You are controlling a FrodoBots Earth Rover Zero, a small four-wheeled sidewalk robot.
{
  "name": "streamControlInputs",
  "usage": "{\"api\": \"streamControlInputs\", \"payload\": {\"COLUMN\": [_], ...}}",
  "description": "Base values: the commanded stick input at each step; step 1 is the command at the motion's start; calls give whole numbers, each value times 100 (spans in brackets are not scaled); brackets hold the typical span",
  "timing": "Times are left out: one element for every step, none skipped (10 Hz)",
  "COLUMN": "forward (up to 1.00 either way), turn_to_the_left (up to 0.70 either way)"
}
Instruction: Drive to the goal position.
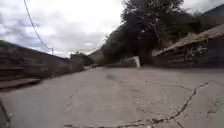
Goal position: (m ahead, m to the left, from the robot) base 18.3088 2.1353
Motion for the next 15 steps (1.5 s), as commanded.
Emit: {"api": "streamControlInputs", "payload": {"forward": [70, 70, 70, 70, 70, 70, 70, 70, 70, 70, 70, 70, 70, 70, 70], "turn_to_the_left": [0, 0, 0, 0, 0, 0, 0, 0, 0, 0, 0, 0, 0, 0, 0]}}
